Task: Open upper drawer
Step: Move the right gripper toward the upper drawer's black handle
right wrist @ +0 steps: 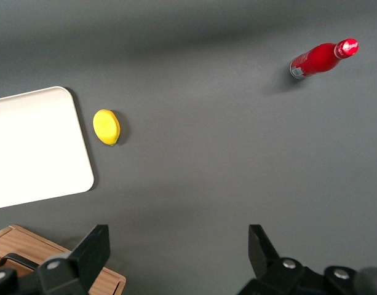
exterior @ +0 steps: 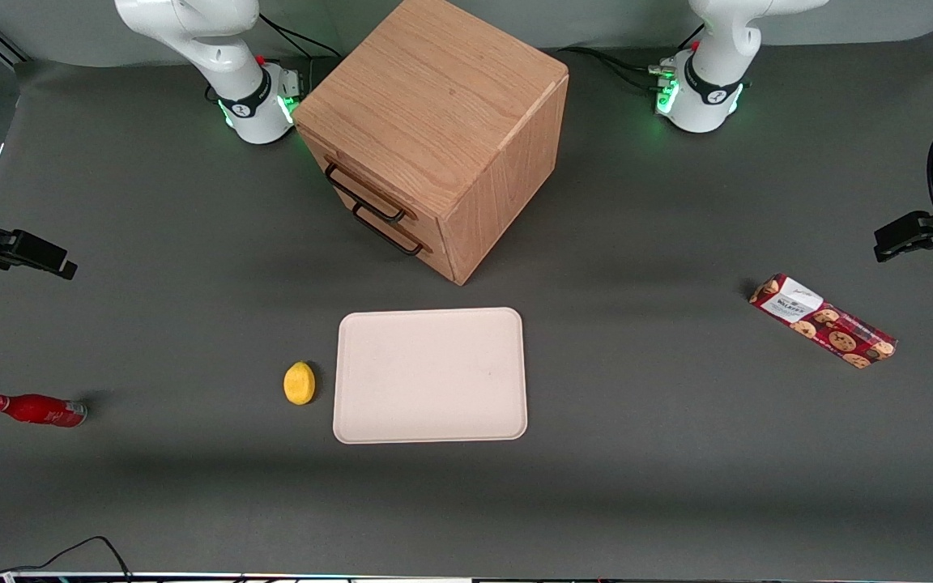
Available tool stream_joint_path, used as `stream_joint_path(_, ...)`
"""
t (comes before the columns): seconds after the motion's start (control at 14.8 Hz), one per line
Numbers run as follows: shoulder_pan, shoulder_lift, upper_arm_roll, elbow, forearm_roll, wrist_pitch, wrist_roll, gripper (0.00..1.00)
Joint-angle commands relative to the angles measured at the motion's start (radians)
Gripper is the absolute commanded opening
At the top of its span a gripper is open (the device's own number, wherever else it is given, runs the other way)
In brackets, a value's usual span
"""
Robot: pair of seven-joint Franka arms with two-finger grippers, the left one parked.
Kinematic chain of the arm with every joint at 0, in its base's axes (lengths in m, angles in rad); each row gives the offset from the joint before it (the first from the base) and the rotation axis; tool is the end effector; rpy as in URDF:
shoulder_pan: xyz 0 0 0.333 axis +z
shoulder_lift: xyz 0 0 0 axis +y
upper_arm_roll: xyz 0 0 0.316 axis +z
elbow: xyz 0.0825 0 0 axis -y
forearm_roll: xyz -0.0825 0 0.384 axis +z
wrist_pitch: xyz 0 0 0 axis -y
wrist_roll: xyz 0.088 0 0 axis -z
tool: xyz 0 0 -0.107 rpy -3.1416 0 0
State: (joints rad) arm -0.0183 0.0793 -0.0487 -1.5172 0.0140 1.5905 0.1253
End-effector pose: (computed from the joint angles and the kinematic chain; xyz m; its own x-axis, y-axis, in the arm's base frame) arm 0.5795 -0.0363 0.6066 0.9815 -0.1913 -0.0071 -0.1913 -0.9815 -0.0093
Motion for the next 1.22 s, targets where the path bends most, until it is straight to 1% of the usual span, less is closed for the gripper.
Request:
stream_joint_path(0.0, 0.0, 0.01, 0.004, 0.028, -0.019, -0.015, 0.005, 1.0)
stream_joint_path(0.41, 0.011, 0.011, 0.009, 0.04, -0.022, -0.027, 0.007, 1.0)
stream_joint_path(0.61, 0.017, 0.011, 0.013, 0.04, -0.017, -0.075, -0.003, 1.0)
stream_joint_path(0.81, 0.026, 0.011, 0.05, 0.038, -0.017, -0.121, -0.061, 1.0)
stream_joint_path(0.95, 0.026, 0.011, 0.09, 0.035, -0.02, -0.155, -0.154, 1.0)
stream_joint_path(1.08, 0.026, 0.002, 0.11, 0.035, -0.019, -0.188, -0.293, 1.0)
stream_joint_path(1.15, 0.015, -0.001, 0.139, 0.029, -0.01, -0.199, -0.355, 1.0)
